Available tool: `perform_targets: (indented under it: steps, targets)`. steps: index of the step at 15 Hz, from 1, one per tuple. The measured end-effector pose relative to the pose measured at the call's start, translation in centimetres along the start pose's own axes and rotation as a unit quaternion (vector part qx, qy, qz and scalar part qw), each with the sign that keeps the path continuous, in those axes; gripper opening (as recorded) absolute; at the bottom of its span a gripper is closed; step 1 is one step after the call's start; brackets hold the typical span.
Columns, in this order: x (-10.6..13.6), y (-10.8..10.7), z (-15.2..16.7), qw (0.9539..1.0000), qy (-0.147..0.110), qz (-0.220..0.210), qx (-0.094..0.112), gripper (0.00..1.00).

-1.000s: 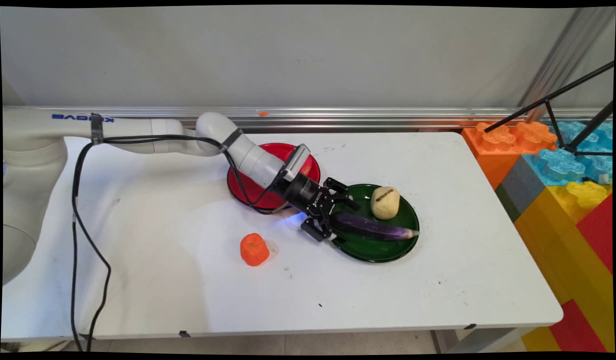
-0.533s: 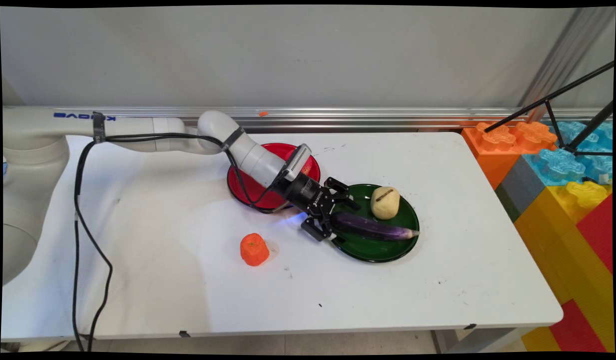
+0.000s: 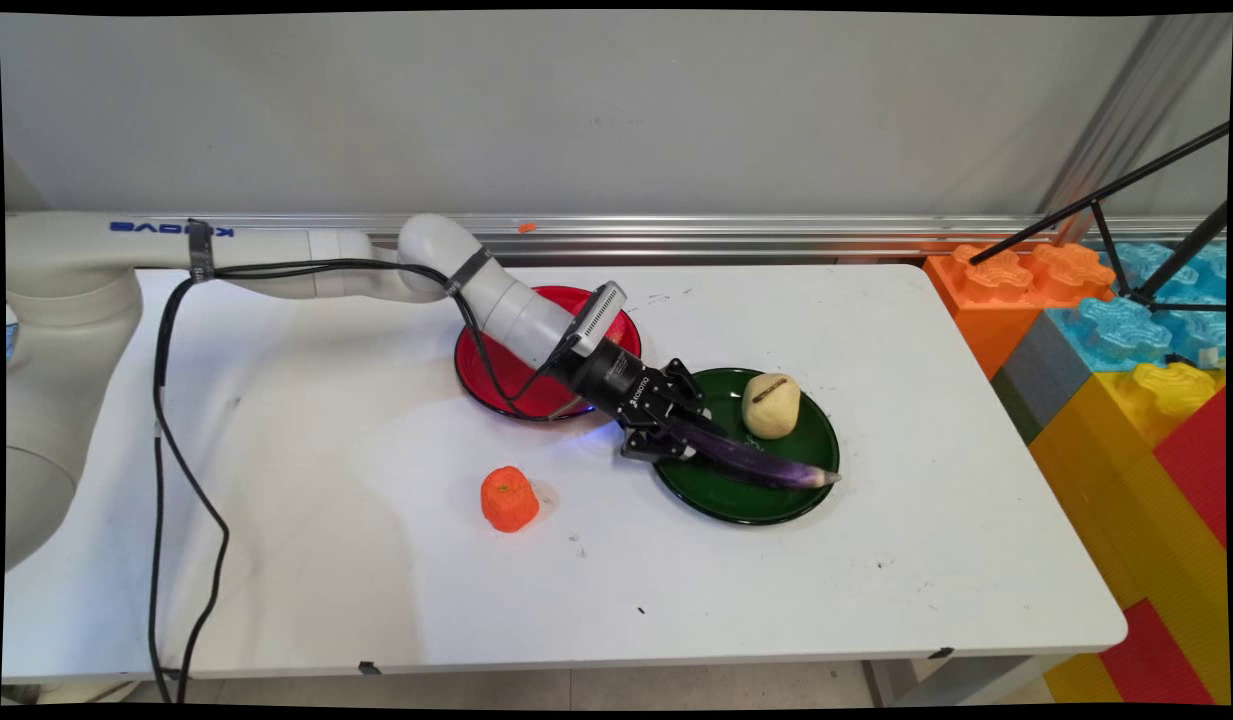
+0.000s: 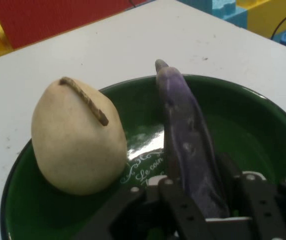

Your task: Place the picked object on the table

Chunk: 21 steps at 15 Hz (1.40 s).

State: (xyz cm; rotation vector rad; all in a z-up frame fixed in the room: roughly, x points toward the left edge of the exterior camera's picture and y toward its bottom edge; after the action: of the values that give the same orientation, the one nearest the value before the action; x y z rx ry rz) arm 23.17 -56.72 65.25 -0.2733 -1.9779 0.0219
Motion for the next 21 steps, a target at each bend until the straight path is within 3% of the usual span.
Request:
perform_targets:
  steps: [13,21]
  targets:
    - [1.9,-0.5,-1.1,0.9999,0.011,0.005,0.001,0.0]
    - [4.3,2.6,-4.8,0.9993,0.035,-0.014,-0.003,0.0]
